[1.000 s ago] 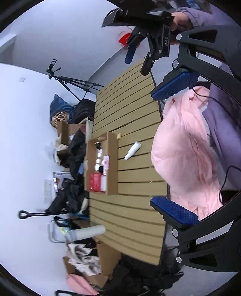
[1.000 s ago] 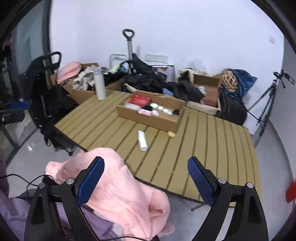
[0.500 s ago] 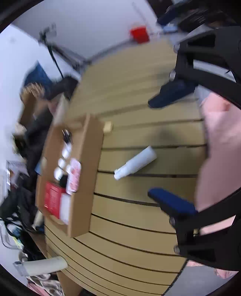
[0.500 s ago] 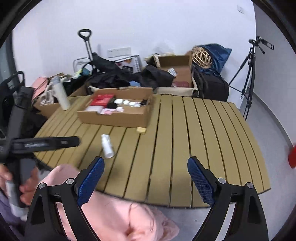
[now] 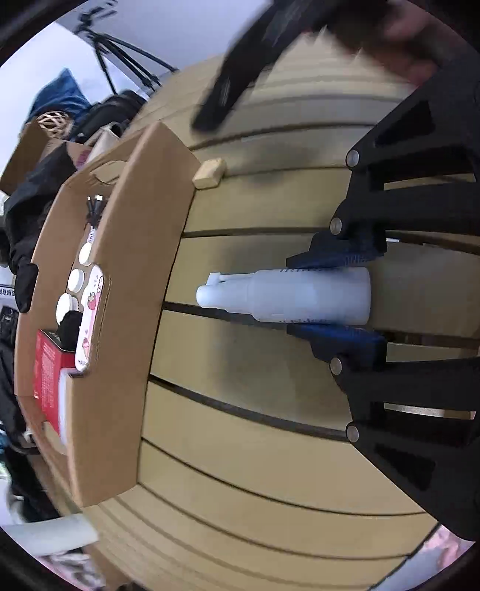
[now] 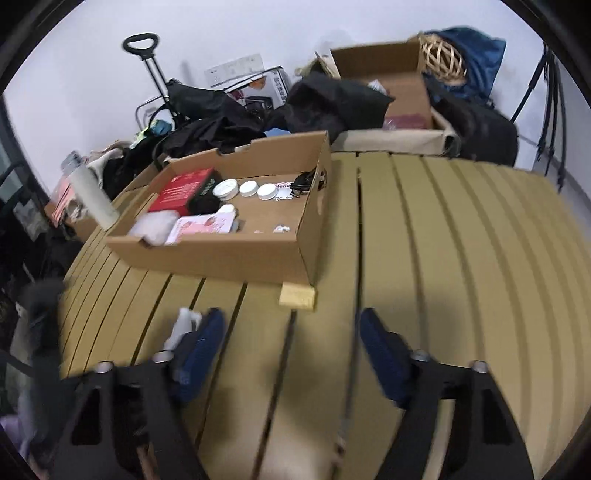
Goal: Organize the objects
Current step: 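Grasp the white spray bottle with the left tool while the right tool grasps the wooden block, then carry the bottle and block into the tray and open both tools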
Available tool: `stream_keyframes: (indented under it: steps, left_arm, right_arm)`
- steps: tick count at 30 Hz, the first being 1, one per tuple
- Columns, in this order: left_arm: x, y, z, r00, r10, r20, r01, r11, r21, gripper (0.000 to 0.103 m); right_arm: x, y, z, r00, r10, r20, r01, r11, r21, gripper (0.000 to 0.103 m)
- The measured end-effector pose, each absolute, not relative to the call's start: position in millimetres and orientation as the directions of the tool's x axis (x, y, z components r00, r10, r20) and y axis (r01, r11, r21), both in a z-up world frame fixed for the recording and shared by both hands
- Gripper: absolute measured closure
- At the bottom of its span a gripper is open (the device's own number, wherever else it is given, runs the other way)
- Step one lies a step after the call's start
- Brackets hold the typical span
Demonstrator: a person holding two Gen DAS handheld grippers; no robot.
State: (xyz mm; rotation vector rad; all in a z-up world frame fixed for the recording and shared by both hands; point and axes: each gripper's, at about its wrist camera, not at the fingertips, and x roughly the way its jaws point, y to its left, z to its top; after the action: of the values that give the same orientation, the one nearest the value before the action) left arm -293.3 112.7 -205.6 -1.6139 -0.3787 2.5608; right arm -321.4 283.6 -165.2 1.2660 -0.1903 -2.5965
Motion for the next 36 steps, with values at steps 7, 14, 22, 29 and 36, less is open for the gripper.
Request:
stream_keyframes:
  steps: [7,14,22,29,36]
  left_arm:
    - [-293,106,-195,-0.482,0.225,-0.847,0.056,-0.956,-0.286,0.079]
    - [-280,102,-144,-0.564,0.188,-0.804,-0.001,-0.974,-0.227,0.079]
    - [-160,72,-27,-0.676,0.301,-0.673,-0.17,-0.952,-0.255,0.079]
    - [-81,54,-8,-0.686,0.332,-0.648,-0.182,-0.94,-0.289,0.079]
    - [-72,54,3,-0.701,0.347,-0.623,-0.198,-0.934,-0.299,0.079]
  right_arm:
    - [-351,265,-208,-0.581,-0.203,-0.788,0.111,-0.979,0.17,0.062]
    - [-334,277,-192,-0.572,-0.213,-0.792,0.084,-0.976,0.202,0.069]
    - [-208,304,-97,-0.648,-0.215,-0.731,0.139,-0.977,0.165,0.069]
    - [-74,293,-53,-0.679,-0.294,-0.673,0.178,-0.955,0.237,0.069]
    - [-54,283,-40,-0.707,-0.298,-0.642,0.199,-0.954,0.224,0.069]
